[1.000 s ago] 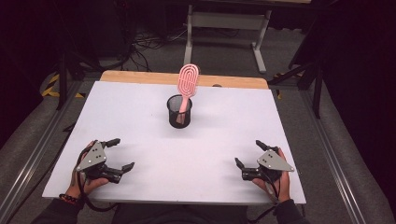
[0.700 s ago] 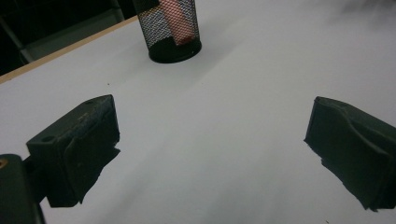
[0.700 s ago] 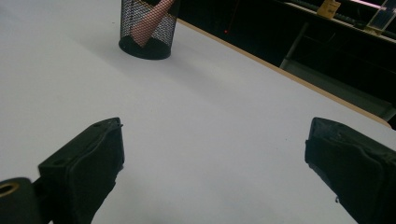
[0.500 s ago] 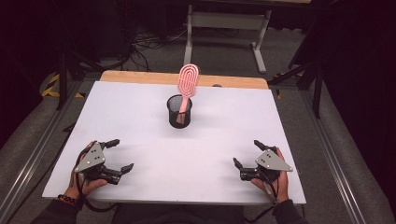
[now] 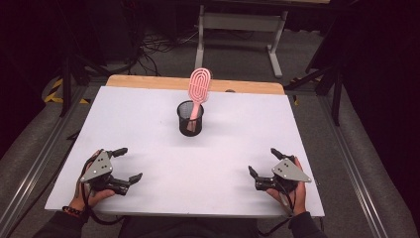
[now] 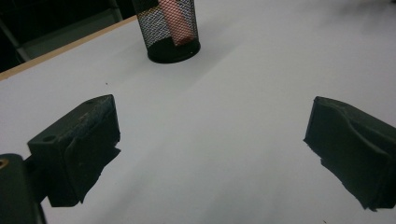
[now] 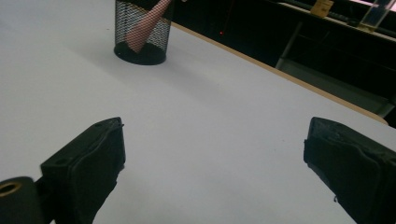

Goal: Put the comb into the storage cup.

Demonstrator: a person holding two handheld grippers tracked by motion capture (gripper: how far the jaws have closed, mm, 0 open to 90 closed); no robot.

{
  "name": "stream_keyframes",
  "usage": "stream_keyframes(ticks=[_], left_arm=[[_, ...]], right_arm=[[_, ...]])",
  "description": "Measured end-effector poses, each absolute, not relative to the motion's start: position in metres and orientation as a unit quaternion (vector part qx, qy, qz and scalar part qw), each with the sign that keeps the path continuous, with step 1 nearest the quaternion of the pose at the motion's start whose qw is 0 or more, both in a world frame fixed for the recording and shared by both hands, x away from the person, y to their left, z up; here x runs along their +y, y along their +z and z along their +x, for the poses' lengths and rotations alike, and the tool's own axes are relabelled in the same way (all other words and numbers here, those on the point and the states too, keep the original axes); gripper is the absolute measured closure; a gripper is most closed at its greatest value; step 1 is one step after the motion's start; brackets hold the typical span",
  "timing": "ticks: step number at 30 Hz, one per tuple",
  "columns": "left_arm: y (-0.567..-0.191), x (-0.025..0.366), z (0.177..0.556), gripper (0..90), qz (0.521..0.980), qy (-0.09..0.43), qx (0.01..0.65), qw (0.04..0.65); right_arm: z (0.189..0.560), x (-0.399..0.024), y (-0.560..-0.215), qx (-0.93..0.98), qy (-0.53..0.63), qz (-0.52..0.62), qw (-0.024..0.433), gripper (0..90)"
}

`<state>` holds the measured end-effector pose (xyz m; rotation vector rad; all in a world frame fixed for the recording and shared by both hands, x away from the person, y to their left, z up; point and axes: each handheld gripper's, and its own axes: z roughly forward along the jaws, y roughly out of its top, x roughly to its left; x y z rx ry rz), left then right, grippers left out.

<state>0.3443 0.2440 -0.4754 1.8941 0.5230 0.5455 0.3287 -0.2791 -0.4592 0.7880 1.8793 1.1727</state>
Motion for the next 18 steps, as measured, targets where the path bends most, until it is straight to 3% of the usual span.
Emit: stream_keyframes(ticks=[5, 18], left_arm=[[-0.4756, 0.2426, 0.3445, 3.9, 0.793, 0.229, 0.217, 0.522], [-0.4763, 0.2424, 0.3464, 3.9, 0.795, 0.225, 0.219, 0.519]], right_arm=[[0.3261, -0.2865, -0.4545, 0.707, 0.475, 0.329, 0.407, 6.5], [0.3275, -0.2872, -0.4557, 0.706, 0.474, 0.335, 0.405, 6.4]])
